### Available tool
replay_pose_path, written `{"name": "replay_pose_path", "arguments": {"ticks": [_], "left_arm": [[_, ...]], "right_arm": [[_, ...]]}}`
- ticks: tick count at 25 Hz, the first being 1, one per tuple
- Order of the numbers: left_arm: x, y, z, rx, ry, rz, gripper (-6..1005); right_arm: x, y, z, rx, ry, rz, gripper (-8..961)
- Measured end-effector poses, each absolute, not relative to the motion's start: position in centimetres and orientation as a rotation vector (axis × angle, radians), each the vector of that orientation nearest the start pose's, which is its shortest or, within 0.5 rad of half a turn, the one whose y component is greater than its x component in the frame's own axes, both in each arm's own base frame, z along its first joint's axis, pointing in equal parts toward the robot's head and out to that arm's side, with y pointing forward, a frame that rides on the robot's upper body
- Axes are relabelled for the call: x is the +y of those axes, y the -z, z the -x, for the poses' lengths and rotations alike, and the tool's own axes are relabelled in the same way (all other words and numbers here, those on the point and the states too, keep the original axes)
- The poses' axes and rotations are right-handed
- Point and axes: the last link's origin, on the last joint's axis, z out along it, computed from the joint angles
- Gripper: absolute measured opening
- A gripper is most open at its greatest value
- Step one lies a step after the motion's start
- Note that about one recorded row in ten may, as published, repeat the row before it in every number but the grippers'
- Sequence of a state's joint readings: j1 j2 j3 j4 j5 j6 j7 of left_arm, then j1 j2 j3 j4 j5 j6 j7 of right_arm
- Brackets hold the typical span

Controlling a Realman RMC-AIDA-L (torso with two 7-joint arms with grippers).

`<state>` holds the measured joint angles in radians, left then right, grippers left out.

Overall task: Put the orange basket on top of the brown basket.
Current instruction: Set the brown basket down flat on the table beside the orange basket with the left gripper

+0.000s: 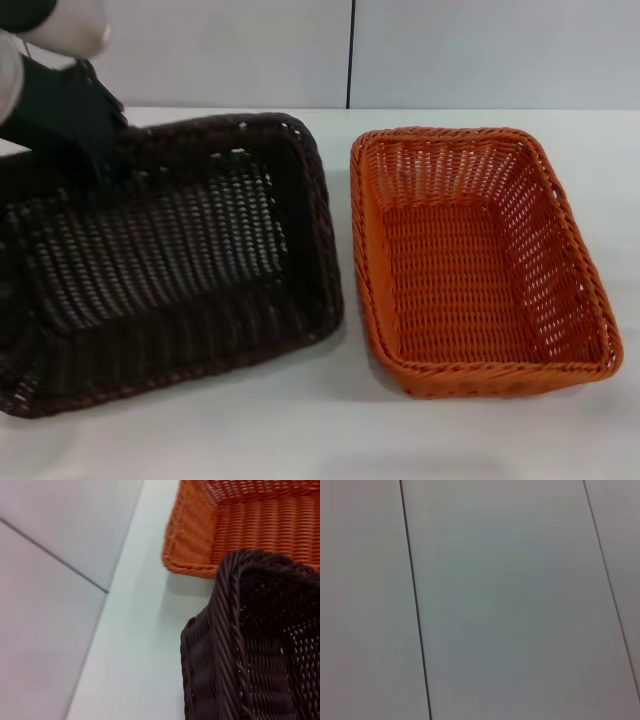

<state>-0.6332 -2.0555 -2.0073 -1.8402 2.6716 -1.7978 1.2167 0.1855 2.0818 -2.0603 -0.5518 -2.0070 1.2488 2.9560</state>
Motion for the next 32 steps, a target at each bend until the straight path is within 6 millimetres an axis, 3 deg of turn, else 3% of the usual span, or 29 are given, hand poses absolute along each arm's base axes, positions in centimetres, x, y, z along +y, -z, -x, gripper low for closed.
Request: {"name": "replay_pose_path", "arguments": {"ticks": [12, 17, 25, 28, 32], "left_arm": [[39.9, -7.4, 13.6, -0.01, -0.658, 2.624, 237], [40.6, -5.8, 13.1, 0.052, -0.701, 2.585, 253], [41.2, -3.8, 11.0, 0.204, -0.636, 2.537, 423], [41.3, -3.7, 10.8, 0.209, -0.616, 2.53, 487], [41.9, -4.8, 9.6, 0.197, -0.488, 2.417, 662]], "right_arm": [[29.4, -4.3, -34.9, 0.59, -0.673, 1.009, 698], [29.3, -4.5, -35.2, 0.589, -0.662, 1.007, 697], [29.2, -4.6, -35.5, 0.592, -0.653, 0.999, 695], [29.2, -4.6, -35.5, 0.592, -0.653, 0.998, 694], [29.3, -4.6, -35.5, 0.594, -0.653, 0.999, 694]]}}
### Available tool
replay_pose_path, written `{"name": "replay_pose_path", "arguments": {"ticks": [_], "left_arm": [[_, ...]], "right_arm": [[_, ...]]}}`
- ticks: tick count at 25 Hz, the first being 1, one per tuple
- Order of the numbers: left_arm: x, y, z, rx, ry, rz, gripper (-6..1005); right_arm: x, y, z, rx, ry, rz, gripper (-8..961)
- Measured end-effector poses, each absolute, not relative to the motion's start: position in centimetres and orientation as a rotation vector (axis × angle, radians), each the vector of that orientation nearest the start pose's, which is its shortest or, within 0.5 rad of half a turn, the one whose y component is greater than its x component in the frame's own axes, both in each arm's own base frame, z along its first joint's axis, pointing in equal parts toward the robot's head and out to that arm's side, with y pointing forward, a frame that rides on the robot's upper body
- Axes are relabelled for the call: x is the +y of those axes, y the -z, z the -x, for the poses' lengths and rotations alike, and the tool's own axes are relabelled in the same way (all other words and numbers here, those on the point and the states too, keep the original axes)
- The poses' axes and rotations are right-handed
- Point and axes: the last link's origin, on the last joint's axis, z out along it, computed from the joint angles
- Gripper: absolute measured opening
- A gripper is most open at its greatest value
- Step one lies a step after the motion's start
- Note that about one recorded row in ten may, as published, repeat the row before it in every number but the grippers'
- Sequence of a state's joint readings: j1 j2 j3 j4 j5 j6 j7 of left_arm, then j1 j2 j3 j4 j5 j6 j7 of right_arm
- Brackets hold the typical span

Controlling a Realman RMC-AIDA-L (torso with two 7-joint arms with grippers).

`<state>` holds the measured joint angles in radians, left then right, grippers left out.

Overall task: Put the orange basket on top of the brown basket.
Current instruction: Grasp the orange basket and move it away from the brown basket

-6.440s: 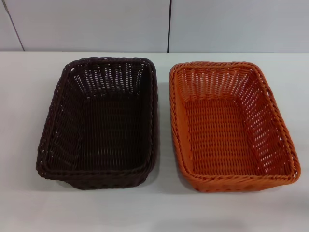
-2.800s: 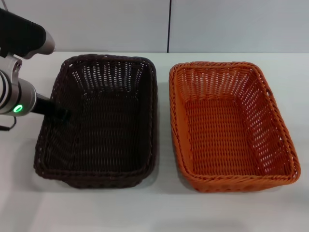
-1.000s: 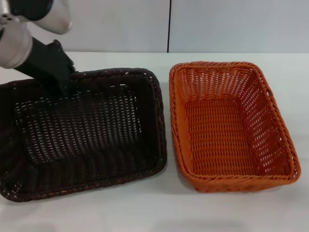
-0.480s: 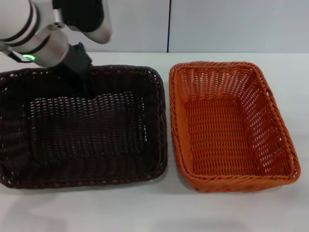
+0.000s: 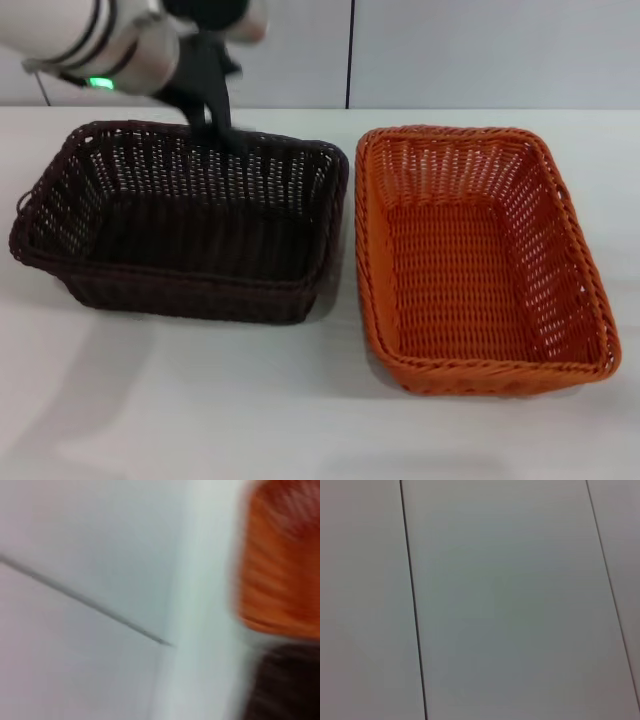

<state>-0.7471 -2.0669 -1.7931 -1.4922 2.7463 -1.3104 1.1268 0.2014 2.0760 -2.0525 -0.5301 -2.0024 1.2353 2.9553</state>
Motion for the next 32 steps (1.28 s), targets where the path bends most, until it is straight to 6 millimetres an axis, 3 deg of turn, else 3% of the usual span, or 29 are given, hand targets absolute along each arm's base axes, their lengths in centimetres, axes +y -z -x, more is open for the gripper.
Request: {"name": "replay_pose_path", "arguments": {"ticks": [2, 3, 4, 5, 8, 10, 15, 21, 23, 24, 28, 32], "left_arm": [[42.1, -6.6, 9.0, 0.156, -0.332, 2.281, 750], [42.1, -8.7, 9.3, 0.073, -0.157, 2.122, 755], [42.1, -8.7, 9.3, 0.073, -0.157, 2.122, 761], [42.0, -10.1, 9.9, 0.002, -0.027, 2.006, 766], [40.6, -12.4, 12.9, -0.13, 0.272, 1.743, 778], [39.0, -12.7, 16.5, -0.196, 0.411, 1.583, 781], [34.0, -12.5, 25.6, -0.275, 0.58, 1.251, 781], [31.1, -9.2, 34.7, -0.506, 0.525, 1.179, 780], [30.4, -8.3, 36.4, -0.546, 0.514, 1.166, 780], [30.0, -8.0, 37.1, -0.552, 0.511, 1.16, 780], [29.1, -7.1, 38.3, -0.553, 0.476, 1.161, 780], [28.8, -6.8, 38.9, -0.572, 0.456, 1.164, 779]], "right_arm": [[29.4, -4.6, -35.3, 0.593, -0.662, 0.998, 693], [29.5, -4.7, -35.1, 0.594, -0.67, 0.995, 693], [29.7, -4.7, -34.8, 0.593, -0.685, 0.996, 693], [30.0, -4.8, -34.3, 0.591, -0.708, 1.002, 693], [31.8, -5.4, -31.7, 0.585, -0.798, 1.073, 692], [32.6, -5.7, -30.9, 0.593, -0.822, 1.102, 692], [37.2, -7.1, -25.9, 0.702, -0.851, 1.387, 690], [40.1, -8.7, -18.8, 0.829, -0.656, 1.79, 689], [39.7, -8.8, -15.3, 0.842, -0.485, 2.019, 689], [39.7, -8.8, -15.3, 0.842, -0.485, 2.019, 689], [37.5, -8.5, -12.0, 0.819, -0.24, 2.322, 688], [34.8, -7.7, -10.7, 0.786, -0.046, 2.555, 687]]}}
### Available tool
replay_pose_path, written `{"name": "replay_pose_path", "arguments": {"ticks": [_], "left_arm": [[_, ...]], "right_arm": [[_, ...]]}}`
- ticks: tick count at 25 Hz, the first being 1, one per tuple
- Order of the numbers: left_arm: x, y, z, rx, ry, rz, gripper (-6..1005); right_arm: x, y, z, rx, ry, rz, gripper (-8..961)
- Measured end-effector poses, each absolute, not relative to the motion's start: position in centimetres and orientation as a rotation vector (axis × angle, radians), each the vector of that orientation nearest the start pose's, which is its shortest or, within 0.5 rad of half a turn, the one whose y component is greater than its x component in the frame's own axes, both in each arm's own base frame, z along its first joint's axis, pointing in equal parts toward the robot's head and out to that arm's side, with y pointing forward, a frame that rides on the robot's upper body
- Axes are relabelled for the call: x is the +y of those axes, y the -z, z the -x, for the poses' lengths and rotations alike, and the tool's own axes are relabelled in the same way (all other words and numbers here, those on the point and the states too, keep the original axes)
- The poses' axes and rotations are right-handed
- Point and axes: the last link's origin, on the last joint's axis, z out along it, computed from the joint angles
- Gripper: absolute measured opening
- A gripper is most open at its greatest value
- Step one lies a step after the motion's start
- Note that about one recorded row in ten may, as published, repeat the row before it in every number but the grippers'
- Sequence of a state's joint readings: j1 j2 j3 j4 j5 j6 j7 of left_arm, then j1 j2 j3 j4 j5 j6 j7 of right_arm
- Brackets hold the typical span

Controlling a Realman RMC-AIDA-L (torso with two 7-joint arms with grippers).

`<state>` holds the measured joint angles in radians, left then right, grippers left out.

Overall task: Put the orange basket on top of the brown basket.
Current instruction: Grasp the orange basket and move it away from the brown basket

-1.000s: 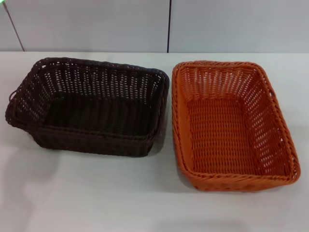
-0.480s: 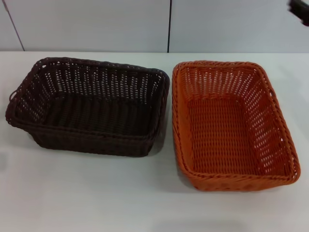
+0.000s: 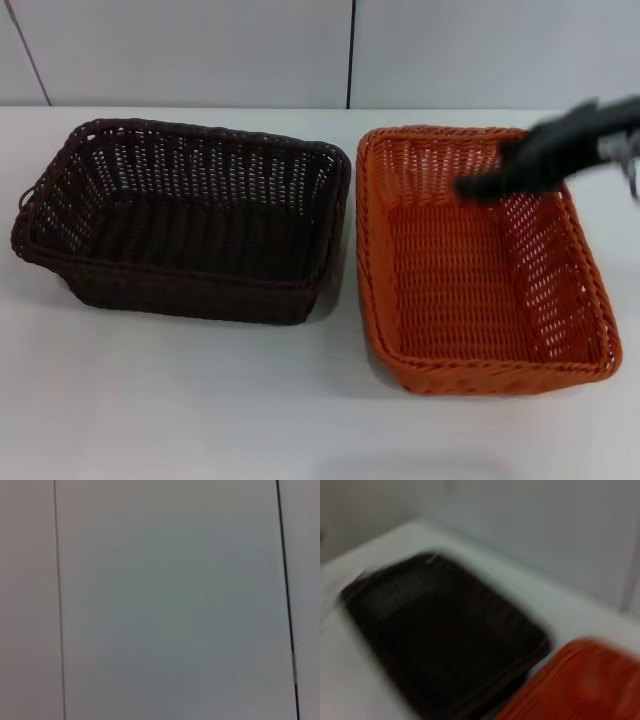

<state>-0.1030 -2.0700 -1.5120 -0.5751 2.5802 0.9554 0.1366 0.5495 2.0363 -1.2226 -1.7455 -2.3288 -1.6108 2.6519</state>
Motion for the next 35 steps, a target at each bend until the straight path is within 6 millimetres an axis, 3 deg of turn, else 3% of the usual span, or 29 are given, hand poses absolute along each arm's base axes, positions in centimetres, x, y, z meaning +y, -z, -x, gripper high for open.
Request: {"name": "replay_pose_path", "arguments": {"ticks": [8, 17, 35], "left_arm": [[28.6, -6.5, 39.6, -0.614, 0.437, 1.153, 779], [28.9, -6.1, 39.8, -0.643, 0.425, 1.168, 778], [29.4, -5.7, 39.8, -0.663, 0.42, 1.188, 777]], "right_arm": [[32.4, -4.7, -11.2, 0.742, 0.271, 2.822, 685], [32.3, -2.4, -12.1, 0.693, 0.508, 2.841, 683], [33.9, 3.4, -14.1, 0.738, 0.691, 2.891, 680]]}}
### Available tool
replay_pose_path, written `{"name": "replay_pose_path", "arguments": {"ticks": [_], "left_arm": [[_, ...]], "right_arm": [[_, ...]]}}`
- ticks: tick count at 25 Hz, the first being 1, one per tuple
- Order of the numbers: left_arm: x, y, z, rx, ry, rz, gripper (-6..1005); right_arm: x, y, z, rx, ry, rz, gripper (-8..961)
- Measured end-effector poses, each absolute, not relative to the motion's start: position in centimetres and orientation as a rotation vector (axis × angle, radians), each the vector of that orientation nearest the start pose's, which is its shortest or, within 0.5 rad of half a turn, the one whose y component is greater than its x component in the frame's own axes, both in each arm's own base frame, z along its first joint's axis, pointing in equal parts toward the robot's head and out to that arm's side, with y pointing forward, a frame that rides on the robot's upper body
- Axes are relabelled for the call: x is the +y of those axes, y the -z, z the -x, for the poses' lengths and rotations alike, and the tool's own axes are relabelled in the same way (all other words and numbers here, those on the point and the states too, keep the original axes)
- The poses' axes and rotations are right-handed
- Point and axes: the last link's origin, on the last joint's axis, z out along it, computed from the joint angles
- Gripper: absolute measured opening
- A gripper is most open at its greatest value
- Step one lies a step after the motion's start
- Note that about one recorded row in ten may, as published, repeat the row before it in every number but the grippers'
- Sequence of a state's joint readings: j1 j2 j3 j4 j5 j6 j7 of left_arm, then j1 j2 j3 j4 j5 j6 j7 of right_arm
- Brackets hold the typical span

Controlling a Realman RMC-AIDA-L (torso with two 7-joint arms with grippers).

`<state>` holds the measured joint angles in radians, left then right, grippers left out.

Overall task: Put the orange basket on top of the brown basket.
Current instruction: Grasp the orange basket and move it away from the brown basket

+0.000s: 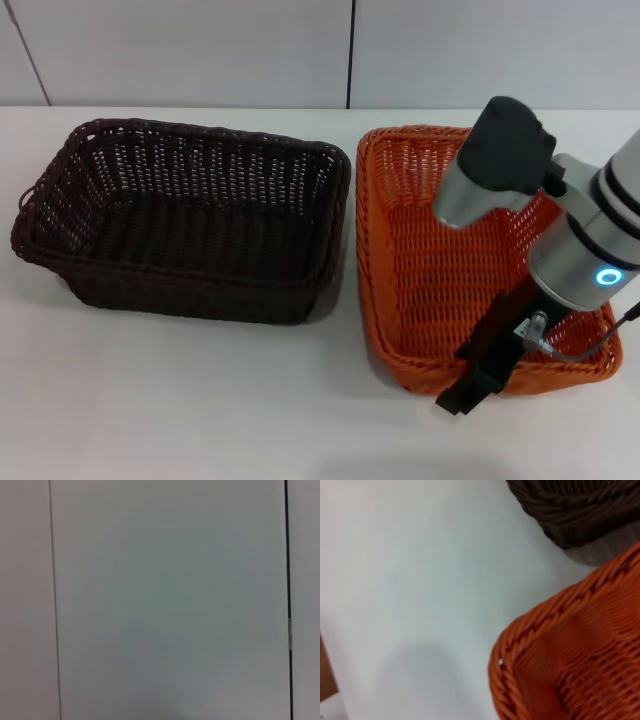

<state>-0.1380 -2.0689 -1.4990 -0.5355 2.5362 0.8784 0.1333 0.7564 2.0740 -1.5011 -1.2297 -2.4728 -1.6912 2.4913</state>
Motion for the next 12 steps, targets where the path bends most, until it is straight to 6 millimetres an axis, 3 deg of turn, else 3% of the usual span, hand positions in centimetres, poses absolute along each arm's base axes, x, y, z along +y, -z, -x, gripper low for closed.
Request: {"name": "replay_pose_path", "arguments": {"ticks": [3, 12], "left_arm": [[29.38, -5.78, 39.84, -0.663, 0.418, 1.186, 777], [29.42, -5.92, 40.01, -0.661, 0.411, 1.184, 776]], "right_arm": [[34.15, 3.64, -14.31, 0.713, 0.721, 2.869, 679], [34.01, 3.81, -14.08, 0.678, 0.732, 2.862, 504]]}}
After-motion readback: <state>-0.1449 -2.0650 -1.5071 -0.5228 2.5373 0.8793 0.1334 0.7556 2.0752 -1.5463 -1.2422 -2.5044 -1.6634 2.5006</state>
